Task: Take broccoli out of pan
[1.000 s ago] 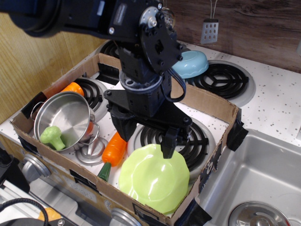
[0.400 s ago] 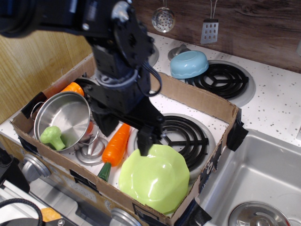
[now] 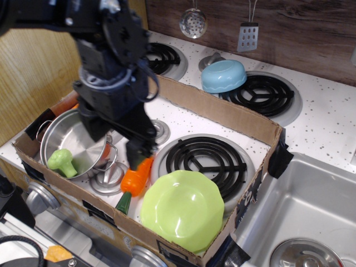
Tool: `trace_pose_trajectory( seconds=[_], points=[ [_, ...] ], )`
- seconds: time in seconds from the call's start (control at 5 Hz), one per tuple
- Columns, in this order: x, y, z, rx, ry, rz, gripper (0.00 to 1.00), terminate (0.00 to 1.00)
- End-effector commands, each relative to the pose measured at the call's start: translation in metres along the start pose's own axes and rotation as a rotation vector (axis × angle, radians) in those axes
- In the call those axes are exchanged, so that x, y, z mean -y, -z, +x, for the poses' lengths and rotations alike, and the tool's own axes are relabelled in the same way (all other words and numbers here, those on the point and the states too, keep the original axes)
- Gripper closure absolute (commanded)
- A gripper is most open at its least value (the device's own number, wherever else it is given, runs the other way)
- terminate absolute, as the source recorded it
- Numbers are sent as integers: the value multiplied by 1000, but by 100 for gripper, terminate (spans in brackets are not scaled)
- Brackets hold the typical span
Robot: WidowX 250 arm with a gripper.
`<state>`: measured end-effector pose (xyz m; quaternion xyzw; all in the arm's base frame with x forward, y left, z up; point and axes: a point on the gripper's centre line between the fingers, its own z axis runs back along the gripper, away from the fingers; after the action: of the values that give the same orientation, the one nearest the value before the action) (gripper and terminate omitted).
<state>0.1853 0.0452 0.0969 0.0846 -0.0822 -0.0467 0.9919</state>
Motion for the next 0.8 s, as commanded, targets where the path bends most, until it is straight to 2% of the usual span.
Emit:
trace_pose_trajectory(
  seconds=[0.0,0.4,0.6],
  points=[
    [-45,6,-7,5,20,80,0,0],
    [-70,25,-28,-9,21,81,0,0],
    [-85,42,-30,13,58,81,0,0]
  ],
)
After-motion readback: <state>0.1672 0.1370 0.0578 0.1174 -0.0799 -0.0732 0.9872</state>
